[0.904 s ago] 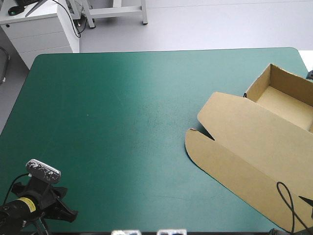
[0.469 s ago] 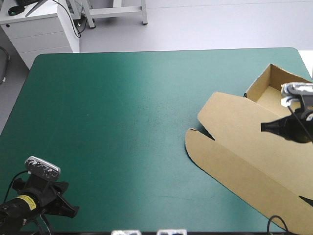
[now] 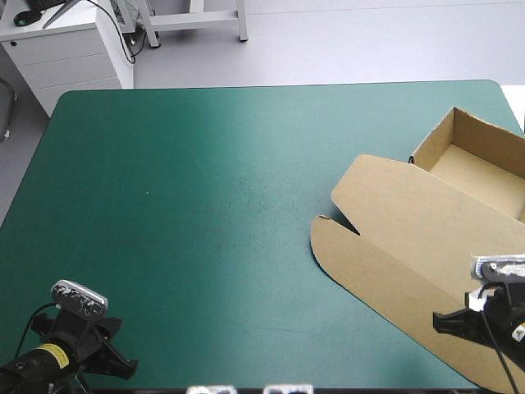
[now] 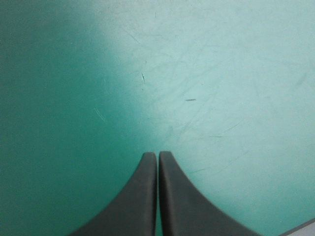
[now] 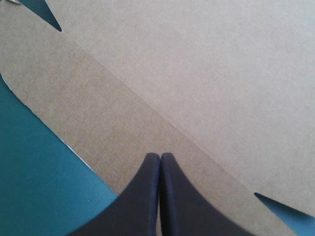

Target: Fold the box

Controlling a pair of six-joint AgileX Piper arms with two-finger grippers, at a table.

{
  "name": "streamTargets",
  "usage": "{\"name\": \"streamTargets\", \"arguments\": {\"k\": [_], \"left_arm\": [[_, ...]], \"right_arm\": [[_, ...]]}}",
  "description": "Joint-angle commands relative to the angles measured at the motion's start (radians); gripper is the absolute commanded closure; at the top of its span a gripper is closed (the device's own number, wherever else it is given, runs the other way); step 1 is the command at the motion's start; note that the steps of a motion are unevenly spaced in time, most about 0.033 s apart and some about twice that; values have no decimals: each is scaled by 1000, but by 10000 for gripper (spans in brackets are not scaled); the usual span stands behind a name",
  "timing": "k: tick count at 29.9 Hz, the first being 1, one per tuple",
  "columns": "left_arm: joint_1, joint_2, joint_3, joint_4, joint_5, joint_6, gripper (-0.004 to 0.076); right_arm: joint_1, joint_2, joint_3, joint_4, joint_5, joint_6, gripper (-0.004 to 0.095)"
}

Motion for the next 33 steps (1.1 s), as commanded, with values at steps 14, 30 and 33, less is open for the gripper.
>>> {"name": "streamTargets", "arguments": {"k": [14, 30, 33], "left_arm": [[-6, -44, -16, -2, -51, -10, 731], [-6, -44, -16, 0, -51, -10, 731], [-6, -44, -16, 0, -51, -10, 731]], "right_arm": [[1, -232, 230, 36, -133, -40, 926], [1, -232, 232, 46, -139, -35, 927], [1, -232, 232, 46, -139, -35, 927]]}}
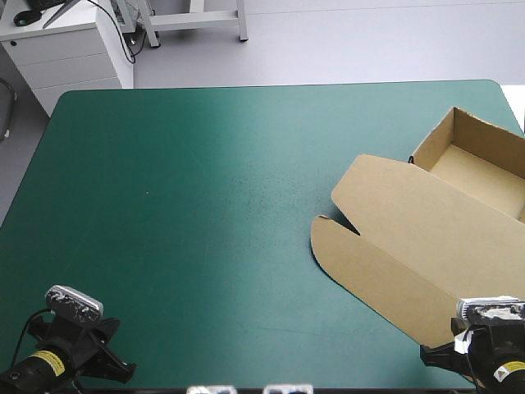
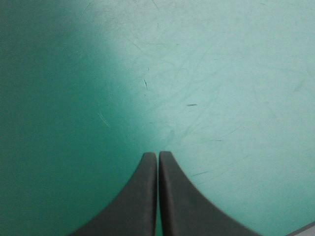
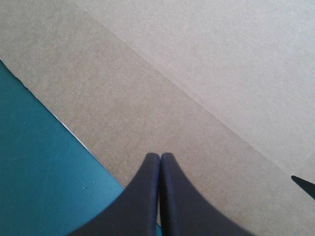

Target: Fold the box

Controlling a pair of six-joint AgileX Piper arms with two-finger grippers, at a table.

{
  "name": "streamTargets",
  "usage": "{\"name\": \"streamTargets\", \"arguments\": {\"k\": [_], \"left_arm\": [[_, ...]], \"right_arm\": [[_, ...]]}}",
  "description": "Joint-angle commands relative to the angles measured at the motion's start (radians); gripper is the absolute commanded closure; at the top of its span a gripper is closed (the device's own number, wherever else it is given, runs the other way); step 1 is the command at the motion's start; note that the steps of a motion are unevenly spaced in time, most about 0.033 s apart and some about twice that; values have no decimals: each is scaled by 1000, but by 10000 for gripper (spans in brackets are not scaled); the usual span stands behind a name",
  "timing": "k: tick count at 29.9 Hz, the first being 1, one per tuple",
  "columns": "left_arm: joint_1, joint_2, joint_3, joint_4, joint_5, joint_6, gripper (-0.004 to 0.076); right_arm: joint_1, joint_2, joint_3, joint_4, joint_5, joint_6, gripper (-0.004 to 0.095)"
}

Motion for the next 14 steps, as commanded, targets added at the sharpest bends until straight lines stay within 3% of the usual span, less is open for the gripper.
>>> {"name": "streamTargets", "arguments": {"k": [1, 14], "left_arm": [[-6, 10, -24, -3, -47, -10, 731], [-6, 10, -24, -3, -47, -3, 731]], "right_arm": [[1, 14, -22, 11, -59, -6, 927], [1, 14, -22, 11, -59, -6, 927]]}}
